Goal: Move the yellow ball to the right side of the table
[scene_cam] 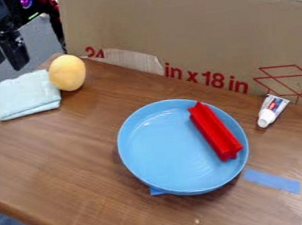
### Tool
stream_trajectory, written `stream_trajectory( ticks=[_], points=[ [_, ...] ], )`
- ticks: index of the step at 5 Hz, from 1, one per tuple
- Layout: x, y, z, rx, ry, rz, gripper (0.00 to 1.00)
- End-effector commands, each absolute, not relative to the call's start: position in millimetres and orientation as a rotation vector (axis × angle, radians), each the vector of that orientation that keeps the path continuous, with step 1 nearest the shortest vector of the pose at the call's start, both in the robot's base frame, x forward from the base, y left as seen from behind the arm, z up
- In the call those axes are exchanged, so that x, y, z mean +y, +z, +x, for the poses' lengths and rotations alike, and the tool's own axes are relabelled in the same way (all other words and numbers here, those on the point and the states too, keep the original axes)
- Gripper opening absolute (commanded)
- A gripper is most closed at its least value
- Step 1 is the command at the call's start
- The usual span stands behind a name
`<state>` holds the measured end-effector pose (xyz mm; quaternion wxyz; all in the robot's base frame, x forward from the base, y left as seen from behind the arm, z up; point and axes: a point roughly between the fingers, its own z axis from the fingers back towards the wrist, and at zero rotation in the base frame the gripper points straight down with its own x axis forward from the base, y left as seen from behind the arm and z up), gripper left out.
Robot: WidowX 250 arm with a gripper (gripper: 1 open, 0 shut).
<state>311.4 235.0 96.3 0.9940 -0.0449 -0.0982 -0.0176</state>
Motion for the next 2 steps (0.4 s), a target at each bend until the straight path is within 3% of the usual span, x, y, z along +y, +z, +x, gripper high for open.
stream_trajectory(
  ticks=[1,2],
  points=[
    [246.3,109.3,327.1,-0.241,-0.034,-0.046,1.0],
    [245.0,107.2,329.3,-0.253,-0.029,-0.047,1.0]
  ],
)
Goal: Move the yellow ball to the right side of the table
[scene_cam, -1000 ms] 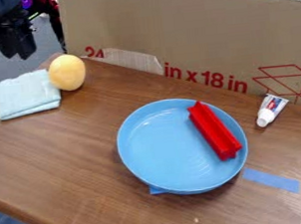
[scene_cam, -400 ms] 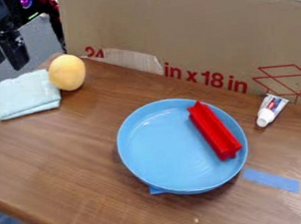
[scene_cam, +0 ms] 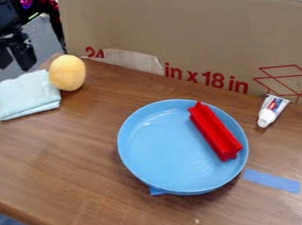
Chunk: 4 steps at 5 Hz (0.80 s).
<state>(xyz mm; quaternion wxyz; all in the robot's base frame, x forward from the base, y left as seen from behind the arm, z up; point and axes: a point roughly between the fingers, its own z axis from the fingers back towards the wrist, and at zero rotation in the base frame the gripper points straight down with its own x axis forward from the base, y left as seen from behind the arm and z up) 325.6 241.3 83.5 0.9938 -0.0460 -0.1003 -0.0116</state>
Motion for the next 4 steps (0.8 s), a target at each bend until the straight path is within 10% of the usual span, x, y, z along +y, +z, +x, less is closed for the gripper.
stream_trajectory(
  ticks=[1,4],
  points=[
    [252,91.2,340,-0.276,-0.005,-0.05,1.0],
    [253,71.3,397,-0.32,0.118,-0.05,1.0]
  ],
)
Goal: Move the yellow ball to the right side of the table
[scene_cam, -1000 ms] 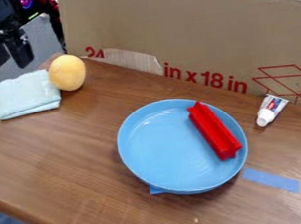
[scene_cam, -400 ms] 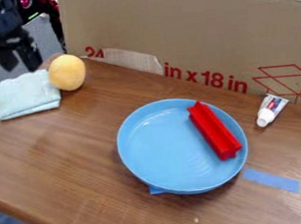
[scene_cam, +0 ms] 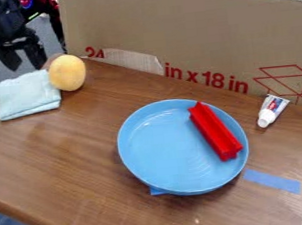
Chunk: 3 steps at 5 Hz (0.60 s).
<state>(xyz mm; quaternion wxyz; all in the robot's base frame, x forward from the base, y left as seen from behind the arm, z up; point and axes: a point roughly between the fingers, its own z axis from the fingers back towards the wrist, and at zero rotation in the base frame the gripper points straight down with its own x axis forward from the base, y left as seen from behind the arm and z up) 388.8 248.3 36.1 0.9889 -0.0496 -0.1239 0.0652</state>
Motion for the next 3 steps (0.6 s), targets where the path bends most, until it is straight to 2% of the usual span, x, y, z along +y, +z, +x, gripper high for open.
stream_trajectory(
  ticks=[1,2,3],
  points=[
    [256,62.6,411,-0.346,0.159,-0.03,1.0],
    [254,51.0,416,-0.355,0.147,-0.01,1.0],
    [259,41.0,429,-0.326,0.142,0.014,1.0]
  ],
)
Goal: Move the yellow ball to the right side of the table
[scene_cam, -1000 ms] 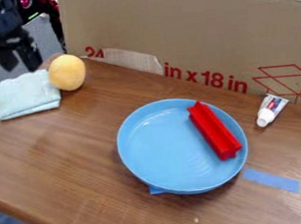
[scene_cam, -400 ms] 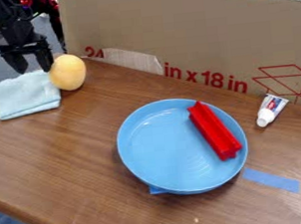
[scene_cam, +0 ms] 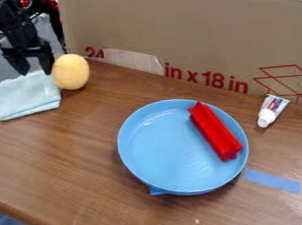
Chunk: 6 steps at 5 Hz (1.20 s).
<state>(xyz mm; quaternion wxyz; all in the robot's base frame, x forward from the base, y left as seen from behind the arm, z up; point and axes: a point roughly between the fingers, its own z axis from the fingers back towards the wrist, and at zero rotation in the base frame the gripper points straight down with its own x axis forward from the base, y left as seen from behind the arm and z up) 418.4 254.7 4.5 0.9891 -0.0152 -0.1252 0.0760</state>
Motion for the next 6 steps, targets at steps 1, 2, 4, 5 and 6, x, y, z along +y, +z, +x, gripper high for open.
stream_trajectory(
  ticks=[1,2,4,5,6],
  points=[
    [255,37.6,450,-0.318,0.129,0.035,1.0],
    [251,40.3,435,-0.305,0.122,0.02,1.0],
    [251,28.9,428,-0.29,0.103,0.014,1.0],
    [264,22.7,419,-0.292,0.088,0.021,1.0],
    [262,16.7,410,-0.292,0.084,0.009,1.0]
  ],
)
